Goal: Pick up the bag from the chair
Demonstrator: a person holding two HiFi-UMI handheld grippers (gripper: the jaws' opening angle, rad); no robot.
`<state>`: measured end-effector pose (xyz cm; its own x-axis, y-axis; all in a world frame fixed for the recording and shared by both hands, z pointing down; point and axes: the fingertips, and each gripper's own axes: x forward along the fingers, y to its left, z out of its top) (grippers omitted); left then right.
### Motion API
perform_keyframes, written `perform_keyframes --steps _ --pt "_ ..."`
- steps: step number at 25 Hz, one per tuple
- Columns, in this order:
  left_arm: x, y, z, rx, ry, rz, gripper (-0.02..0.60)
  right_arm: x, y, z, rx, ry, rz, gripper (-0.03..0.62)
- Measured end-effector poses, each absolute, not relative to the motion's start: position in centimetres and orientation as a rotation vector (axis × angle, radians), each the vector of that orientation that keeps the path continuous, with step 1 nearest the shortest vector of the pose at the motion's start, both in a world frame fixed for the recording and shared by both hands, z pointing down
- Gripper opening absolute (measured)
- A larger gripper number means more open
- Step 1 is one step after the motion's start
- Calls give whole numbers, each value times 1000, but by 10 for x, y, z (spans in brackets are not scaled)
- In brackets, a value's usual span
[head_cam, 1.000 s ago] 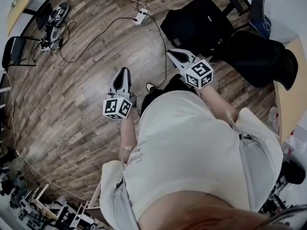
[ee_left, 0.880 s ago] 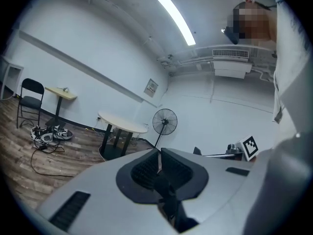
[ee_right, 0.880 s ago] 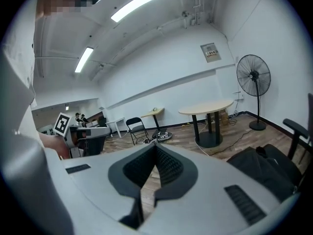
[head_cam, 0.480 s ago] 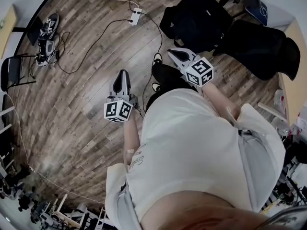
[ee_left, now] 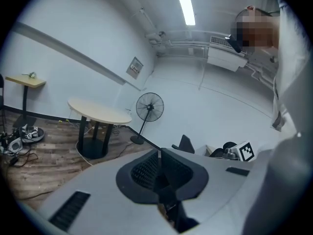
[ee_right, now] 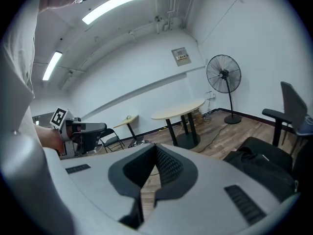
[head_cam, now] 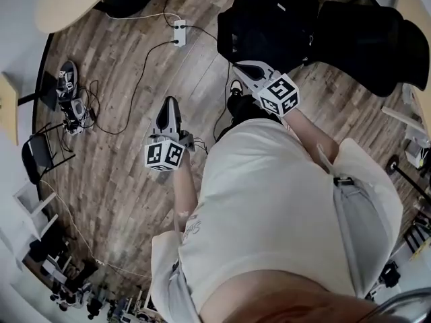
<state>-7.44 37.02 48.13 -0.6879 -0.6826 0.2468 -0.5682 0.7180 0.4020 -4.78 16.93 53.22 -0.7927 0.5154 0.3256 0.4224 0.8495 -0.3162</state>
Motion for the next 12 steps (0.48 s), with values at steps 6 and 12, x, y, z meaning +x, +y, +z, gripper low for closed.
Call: perform_keyframes --steps 6,12 --pt "-146 303 472 1155 -2472 -437 31 -68 105 533 -465 -2676 339 -5" --pt "-172 225 476 1359 -2319 -378 31 -56 51 536 -256 -2695 350 -6"
